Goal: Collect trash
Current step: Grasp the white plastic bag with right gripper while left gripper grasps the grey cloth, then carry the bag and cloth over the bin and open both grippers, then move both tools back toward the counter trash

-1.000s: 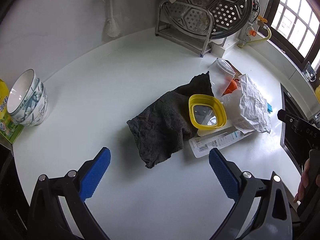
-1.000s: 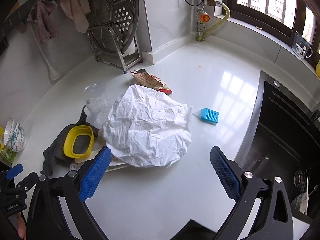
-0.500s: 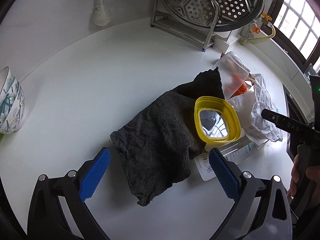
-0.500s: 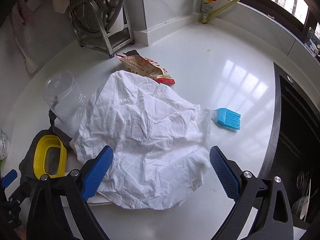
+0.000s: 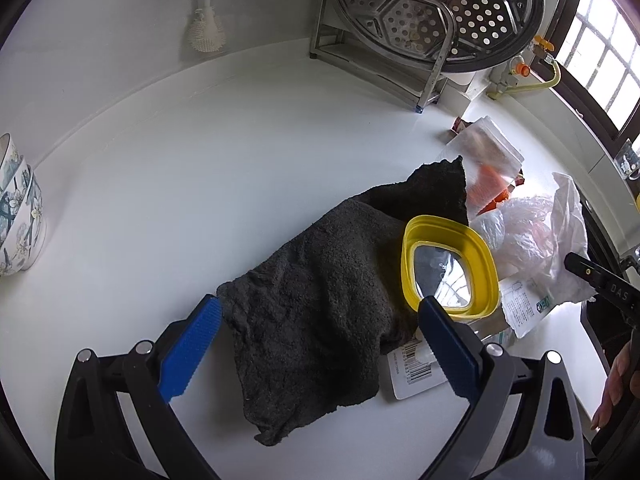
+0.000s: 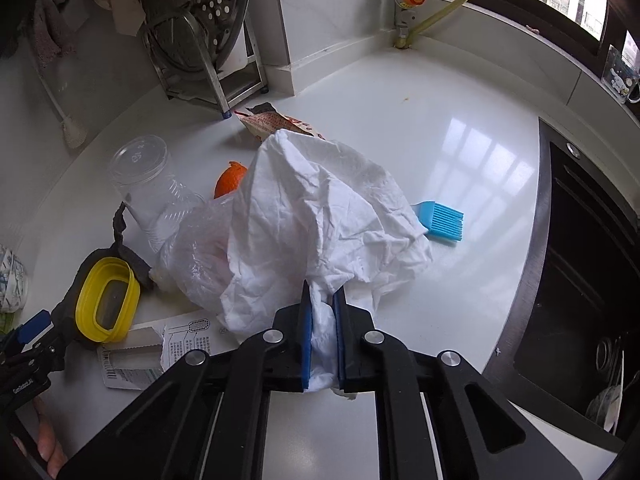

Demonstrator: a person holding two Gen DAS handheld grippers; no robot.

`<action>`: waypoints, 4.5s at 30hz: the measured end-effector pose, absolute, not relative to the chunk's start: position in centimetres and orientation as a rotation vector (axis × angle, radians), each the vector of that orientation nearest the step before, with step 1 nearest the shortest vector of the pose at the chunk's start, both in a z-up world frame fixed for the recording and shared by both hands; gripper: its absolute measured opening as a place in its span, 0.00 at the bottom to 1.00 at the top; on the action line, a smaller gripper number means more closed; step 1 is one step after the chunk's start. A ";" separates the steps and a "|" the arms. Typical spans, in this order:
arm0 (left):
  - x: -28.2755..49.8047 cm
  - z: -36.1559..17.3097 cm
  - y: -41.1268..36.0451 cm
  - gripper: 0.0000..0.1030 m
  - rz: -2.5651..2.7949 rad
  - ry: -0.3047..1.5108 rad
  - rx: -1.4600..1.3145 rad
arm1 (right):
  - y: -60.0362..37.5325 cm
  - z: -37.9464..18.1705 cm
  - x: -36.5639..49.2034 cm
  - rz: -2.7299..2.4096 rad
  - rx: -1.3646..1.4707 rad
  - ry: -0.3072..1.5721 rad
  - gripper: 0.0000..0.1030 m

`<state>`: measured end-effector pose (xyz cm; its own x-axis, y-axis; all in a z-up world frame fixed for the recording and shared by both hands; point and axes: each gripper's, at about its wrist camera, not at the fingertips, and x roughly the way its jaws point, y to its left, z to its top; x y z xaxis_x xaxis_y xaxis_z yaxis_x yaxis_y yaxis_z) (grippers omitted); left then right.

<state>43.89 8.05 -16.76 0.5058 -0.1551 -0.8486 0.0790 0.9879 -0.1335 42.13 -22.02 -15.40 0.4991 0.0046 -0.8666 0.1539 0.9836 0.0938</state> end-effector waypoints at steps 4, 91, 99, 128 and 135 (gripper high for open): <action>44.4 -17.2 7.8 0.94 -0.121 1.023 -0.052 | -22.5 -14.5 41.3 -0.094 0.182 1.027 0.09; 3.7 -10.6 -14.1 0.63 -0.430 0.963 0.168 | -31.4 -17.6 0.7 0.016 0.327 1.192 0.36; 3.3 -8.8 -14.1 0.63 -0.433 0.938 0.186 | -32.3 -15.0 -0.3 0.018 0.350 1.154 0.40; 5.6 -3.3 -9.2 0.69 -0.348 0.857 0.115 | -33.0 -8.4 1.7 0.022 0.386 0.990 0.47; 9.5 -2.0 -5.1 0.71 -0.264 0.825 0.106 | -31.6 -7.4 6.4 0.028 0.397 0.964 0.47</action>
<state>9.50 -5.14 -2.02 0.6478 -0.1912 -0.7374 0.2730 0.9620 -0.0097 6.37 -31.65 -7.45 0.5756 0.1981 -0.7934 0.1510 0.9278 0.3412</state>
